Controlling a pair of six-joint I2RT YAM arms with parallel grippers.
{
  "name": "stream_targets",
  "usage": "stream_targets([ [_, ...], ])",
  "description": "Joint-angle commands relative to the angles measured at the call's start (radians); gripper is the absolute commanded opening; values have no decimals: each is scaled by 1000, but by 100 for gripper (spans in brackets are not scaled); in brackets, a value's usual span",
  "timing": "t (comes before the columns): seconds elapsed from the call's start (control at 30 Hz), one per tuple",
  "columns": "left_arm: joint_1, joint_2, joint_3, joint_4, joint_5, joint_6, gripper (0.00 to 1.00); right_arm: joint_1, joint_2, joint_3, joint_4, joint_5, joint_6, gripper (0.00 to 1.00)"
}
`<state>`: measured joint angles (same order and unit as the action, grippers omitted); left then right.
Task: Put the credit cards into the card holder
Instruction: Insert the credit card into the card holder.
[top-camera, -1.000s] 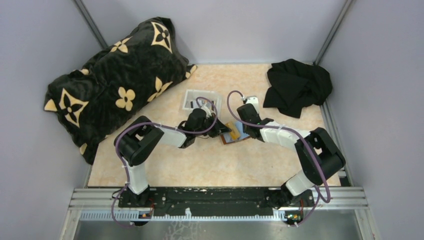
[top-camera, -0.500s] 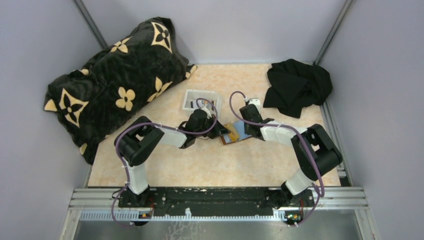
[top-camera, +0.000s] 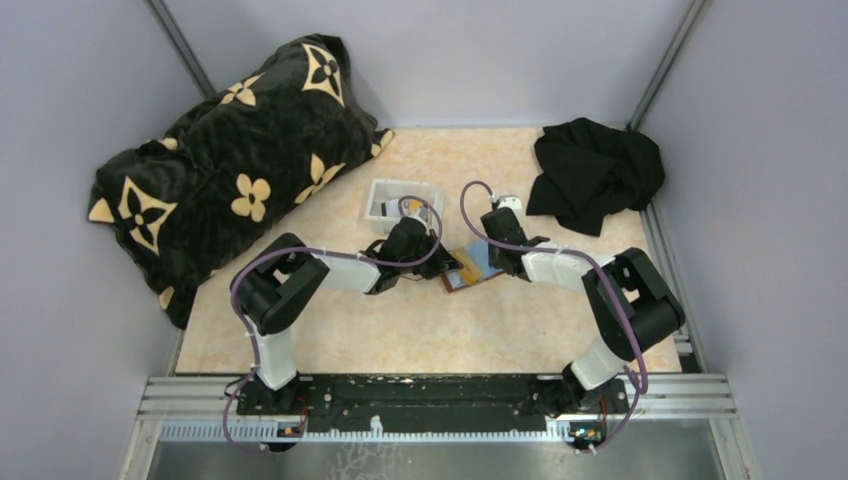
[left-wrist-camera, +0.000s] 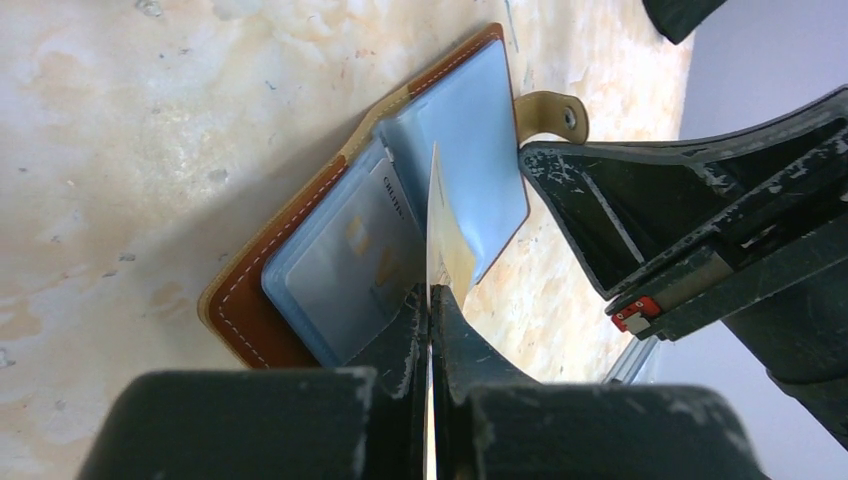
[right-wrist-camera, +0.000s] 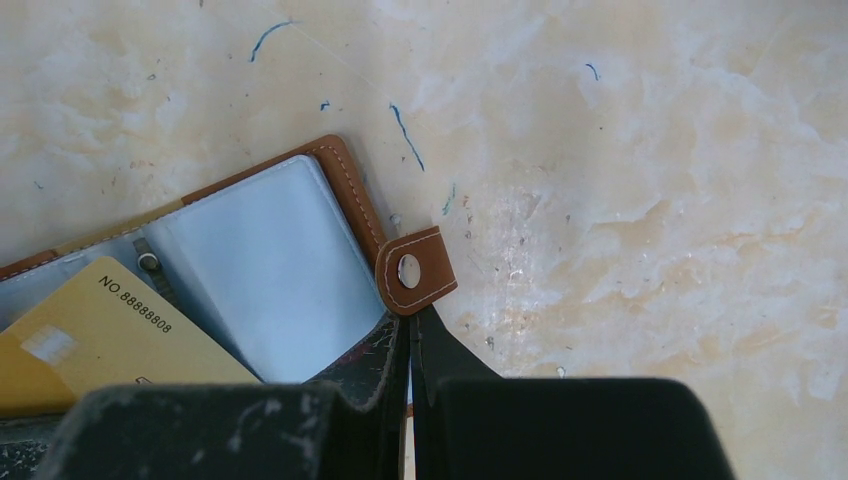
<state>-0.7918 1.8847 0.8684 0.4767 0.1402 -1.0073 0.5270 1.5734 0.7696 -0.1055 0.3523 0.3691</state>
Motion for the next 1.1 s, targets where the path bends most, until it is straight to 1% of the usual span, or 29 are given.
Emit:
stream_targets([
  [0.0,-16,-20,20,-105,-76,12,0,-11,10,-18,31,-27,14,0],
  [0.13,-18,-17,22,-132,-98,4,0,-13,16,-22,37,-34,13,0],
  [0.33,-18,-24,46,-217,-144,-12,0,-16,17,-24,39,-35,11,0],
  [0.47,-18,-36,54,-265,-187,0,0,-20,20,-24,40,-40,10,0],
  [0.6,-17,-43,60,-288,-202,18,0,-22,20,-24,42,-40,8,0],
  [0.8,-15,-11,75,-264,-163,28,0,-22,21,-24,41,-41,9,0],
  [0.97,-16,31,84,-164,-65,44,0,-22,26,-19,38,-45,8,0],
  [1.07,-16,54,96,-163,-22,33,0,-22,31,-15,38,-44,8,0],
])
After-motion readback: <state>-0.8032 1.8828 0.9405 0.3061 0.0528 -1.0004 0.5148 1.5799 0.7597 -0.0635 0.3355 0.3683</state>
